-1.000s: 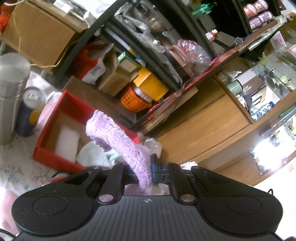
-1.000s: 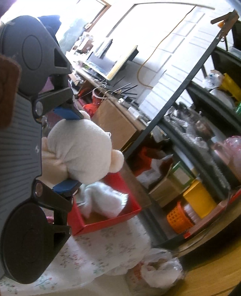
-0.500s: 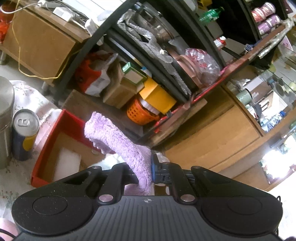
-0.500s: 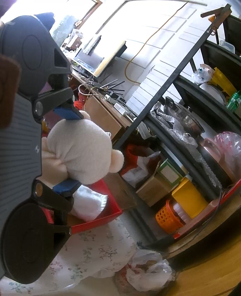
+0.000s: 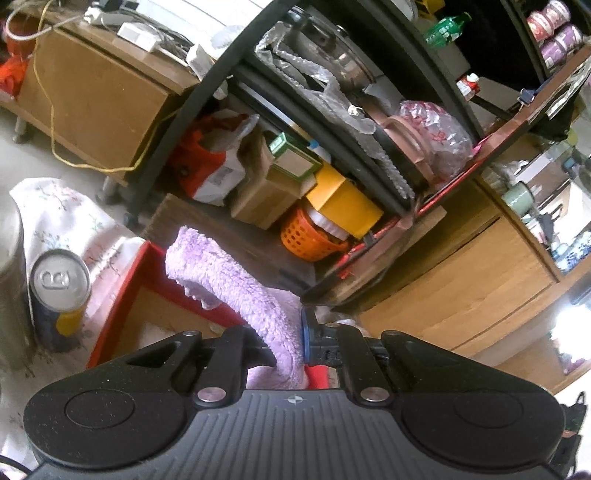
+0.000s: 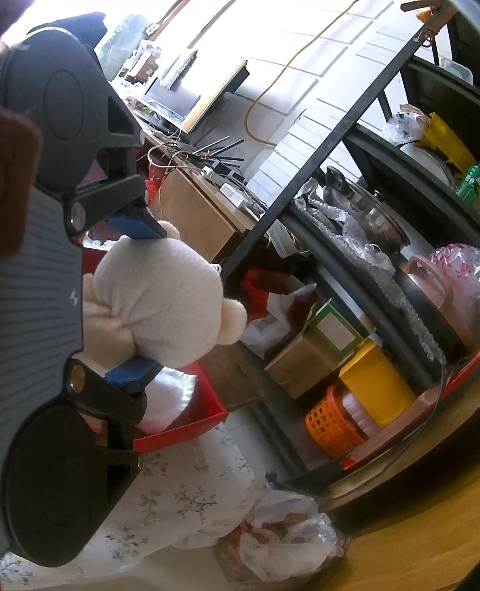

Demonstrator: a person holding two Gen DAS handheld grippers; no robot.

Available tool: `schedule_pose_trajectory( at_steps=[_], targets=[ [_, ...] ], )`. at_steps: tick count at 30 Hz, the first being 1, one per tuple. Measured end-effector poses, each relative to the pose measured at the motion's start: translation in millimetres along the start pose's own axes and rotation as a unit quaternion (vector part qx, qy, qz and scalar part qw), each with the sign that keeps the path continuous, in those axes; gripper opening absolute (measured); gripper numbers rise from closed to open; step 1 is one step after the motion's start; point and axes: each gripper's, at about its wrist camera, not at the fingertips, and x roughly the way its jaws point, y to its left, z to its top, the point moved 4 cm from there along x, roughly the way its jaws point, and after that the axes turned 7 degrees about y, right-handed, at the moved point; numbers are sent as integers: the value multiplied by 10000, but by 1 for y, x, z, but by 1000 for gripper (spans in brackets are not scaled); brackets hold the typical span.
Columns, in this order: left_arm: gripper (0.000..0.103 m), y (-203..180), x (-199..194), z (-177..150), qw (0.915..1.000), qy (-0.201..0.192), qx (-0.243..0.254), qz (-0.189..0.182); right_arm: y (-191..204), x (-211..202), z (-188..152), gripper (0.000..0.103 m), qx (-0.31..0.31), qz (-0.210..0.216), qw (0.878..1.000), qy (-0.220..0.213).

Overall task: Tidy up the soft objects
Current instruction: 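Carry the purple cloth with left tool while right tool carries the bear to the red box, then open right tool to drop the bear in the box while left tool drops the purple cloth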

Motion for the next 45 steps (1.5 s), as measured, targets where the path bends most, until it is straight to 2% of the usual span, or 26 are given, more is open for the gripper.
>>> schedule_pose_trajectory(
  at_steps=[4,6,7,9,11,12,13,19,22,25,27,28,29,31,33,34,35,36,37,38,39,40,41,44,45],
  targets=[
    [8,2,10,2,9998,36,58,193,1,11,1,39,-122,-144,9998,44],
    [11,5,15,3,9995,58,83,289,1,17,2,39,-154,-219,9996,71],
    [16,6,18,3,9994,51,76,344,-1,20,2,39,-157,-260,9995,79],
    [33,8,22,3,9990,42,98,427,-3,25,2,44,-166,-341,9992,120],
    [74,10,25,2,9986,0,118,521,-7,30,2,48,-104,-509,9986,93],
    [77,10,26,0,9981,-20,142,603,-10,32,2,55,-62,-580,9982,113],
    [76,10,27,-1,9973,-27,214,708,-12,34,1,60,-29,-620,9980,153],
    [79,13,25,-6,9966,110,296,756,-23,34,0,61,162,-689,9972,242],
    [84,12,26,-6,9961,166,375,784,-21,30,-2,61,175,-648,9975,240],
    [92,13,31,-6,9965,229,243,762,-15,31,-3,62,126,-569,9979,289],
    [96,12,34,-5,9979,249,187,573,-13,34,-5,62,79,-534,9979,366],
    [97,11,35,-4,9980,254,223,527,-13,34,-5,62,62,-519,9979,383],
    [97,8,38,-4,9966,317,401,646,-13,34,-5,62,60,-504,9979,398],
    [95,-3,43,-7,9854,333,1022,1323,-13,34,-6,62,90,-481,9980,402],
    [97,-14,47,-14,9739,303,1618,1560,-13,33,-6,62,48,-491,9979,423],
    [98,-17,54,-17,9658,498,1835,1765,-14,33,-7,62,30,-511,9978,426],
    [94,-15,60,-20,9623,707,1816,1898,-15,32,-7,62,39,-529,9977,424],
    [92,-12,62,-22,9675,822,1638,1744,-16,31,-7,62,59,-522,9977,427],
    [92,-9,61,-21,9799,889,1291,1231,-16,30,-7,62,74,-519,9977,430],
    [92,-4,61,-19,9861,966,957,959,-16,29,-7,62,81,-529,9977,423],
    [93,1,61,-16,9879,976,655,1008,-17,28,-7,62,92,-526,9977,409],
    [93,6,60,-14,9869,925,518,1220,-17,26,-6,62,105,-503,9979,393],
    [92,9,59,-13,9873,880,480,1232,-16,25,-5,62,122,-474,9981,378],
    [94,10,50,-10,9949,917,20,411,-15,22,-5,62,86,-456,9982,368],
    [95,7,45,-9,9956,852,29,383,-15,22,-5,62,65,-459,9982,376]
  ],
)
